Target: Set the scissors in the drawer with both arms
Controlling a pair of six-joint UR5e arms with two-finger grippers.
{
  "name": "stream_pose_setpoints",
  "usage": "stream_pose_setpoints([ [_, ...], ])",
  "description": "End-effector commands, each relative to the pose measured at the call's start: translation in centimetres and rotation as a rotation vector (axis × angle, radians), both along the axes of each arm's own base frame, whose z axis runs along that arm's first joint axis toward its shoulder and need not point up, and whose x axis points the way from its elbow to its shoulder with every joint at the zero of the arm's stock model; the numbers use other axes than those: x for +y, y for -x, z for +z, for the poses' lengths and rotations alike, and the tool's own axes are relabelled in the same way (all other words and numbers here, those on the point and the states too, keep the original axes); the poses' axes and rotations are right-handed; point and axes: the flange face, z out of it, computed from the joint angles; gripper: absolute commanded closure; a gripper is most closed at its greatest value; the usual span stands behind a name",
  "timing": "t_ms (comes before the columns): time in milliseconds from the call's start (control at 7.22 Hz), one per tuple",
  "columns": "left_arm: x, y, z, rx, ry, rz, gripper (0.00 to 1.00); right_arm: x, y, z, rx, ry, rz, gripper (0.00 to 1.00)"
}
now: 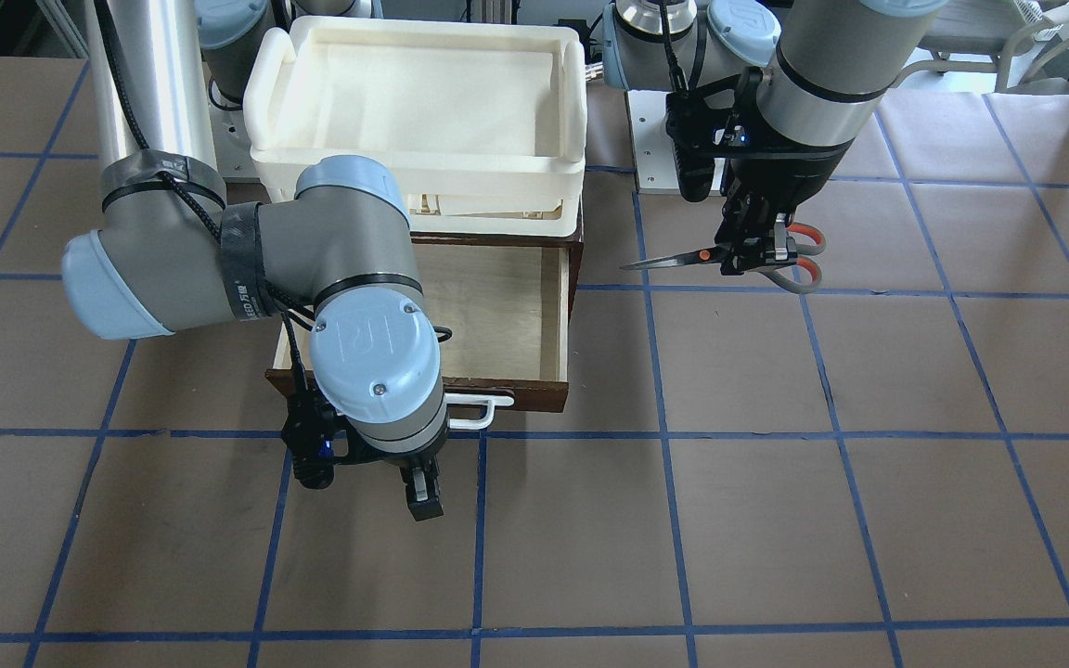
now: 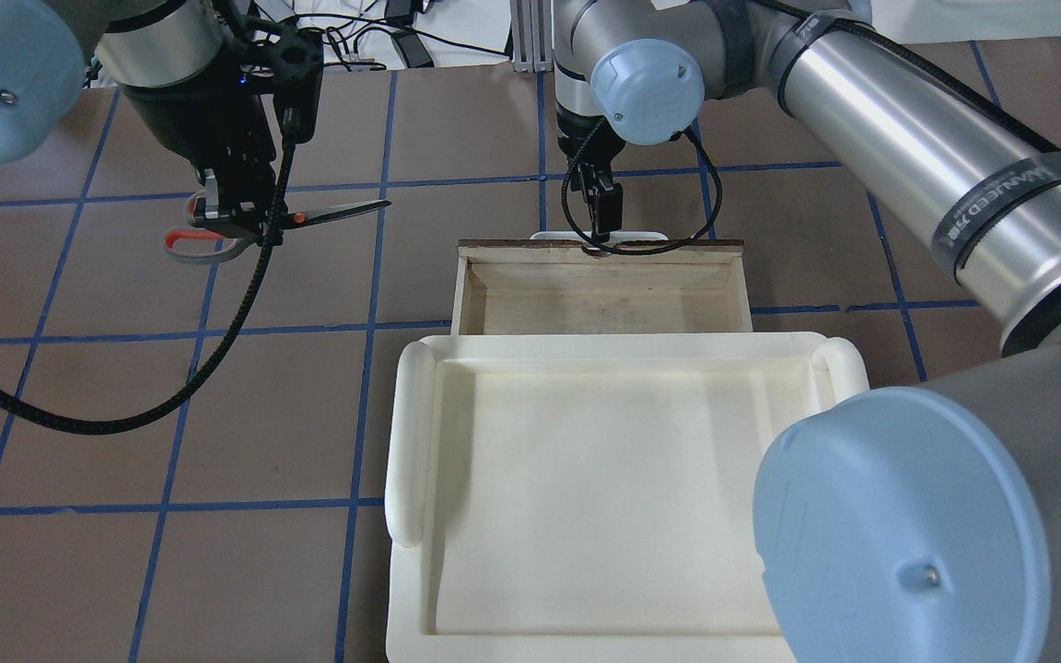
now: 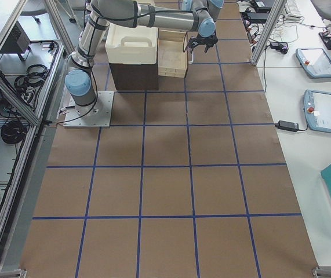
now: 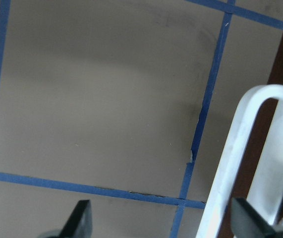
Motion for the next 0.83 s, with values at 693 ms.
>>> stream_pose_setpoints([
  [693, -0.8, 1.0, -1.5, 0.003, -0.022, 0.018, 0.97, 7.6, 9.6, 17.6, 0.047, 0.182, 0.773, 0.00],
])
